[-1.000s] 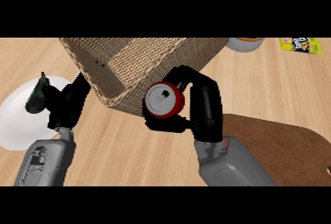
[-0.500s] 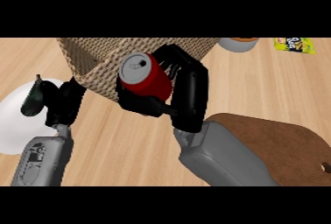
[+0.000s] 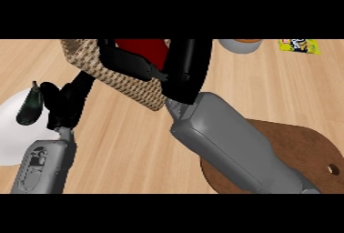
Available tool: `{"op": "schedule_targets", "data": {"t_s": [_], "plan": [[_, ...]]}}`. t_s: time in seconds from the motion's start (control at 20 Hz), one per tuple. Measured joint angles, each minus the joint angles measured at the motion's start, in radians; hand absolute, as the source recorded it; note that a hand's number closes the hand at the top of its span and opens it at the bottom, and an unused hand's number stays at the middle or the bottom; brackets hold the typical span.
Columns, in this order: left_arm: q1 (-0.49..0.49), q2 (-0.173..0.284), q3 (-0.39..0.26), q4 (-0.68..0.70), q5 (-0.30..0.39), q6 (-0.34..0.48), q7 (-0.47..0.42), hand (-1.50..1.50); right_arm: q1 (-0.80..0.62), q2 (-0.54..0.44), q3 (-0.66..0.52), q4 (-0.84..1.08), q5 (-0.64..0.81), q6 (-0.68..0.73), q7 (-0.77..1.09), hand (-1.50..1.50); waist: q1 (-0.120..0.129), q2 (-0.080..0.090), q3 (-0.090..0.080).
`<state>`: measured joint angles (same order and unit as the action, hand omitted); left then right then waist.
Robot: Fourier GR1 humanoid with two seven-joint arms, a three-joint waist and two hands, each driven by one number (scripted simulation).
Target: Pick the can from the cutting board and place it in the basket
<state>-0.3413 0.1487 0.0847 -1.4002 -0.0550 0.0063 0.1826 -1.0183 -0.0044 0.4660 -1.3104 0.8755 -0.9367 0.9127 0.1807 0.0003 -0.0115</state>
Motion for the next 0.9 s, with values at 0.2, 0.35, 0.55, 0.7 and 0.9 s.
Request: {"op": "schedule_targets", "data": {"t_s": [0.2,0.35,0.55,0.7,0.9], "plan": [[0.002,0.003,-0.001,0.008,-0.007,0.003,-0.006,0.0,-0.12,0.001,-0.036,0.112,0.049,0.006,0.1,1.5,-0.009,0.0,-0.001],[0.004,-0.003,-0.009,0.013,-0.015,0.006,-0.01,0.0,-0.209,0.001,-0.054,0.211,0.085,0.017,0.161,1.5,-0.011,0.004,-0.001],[-0.005,0.004,-0.006,0.016,-0.019,0.006,-0.011,0.0,-0.324,0.0,-0.075,0.341,0.115,0.038,0.204,1.5,-0.01,0.007,0.0],[-0.009,-0.003,-0.011,0.018,-0.022,0.011,-0.014,0.0,-0.392,0.0,-0.085,0.436,0.124,0.053,0.235,1.5,-0.013,0.011,0.0],[-0.011,-0.001,-0.012,0.012,-0.023,0.009,-0.011,0.0,-0.456,-0.001,-0.099,0.545,0.114,0.053,0.265,1.5,-0.009,0.016,0.002]]}}
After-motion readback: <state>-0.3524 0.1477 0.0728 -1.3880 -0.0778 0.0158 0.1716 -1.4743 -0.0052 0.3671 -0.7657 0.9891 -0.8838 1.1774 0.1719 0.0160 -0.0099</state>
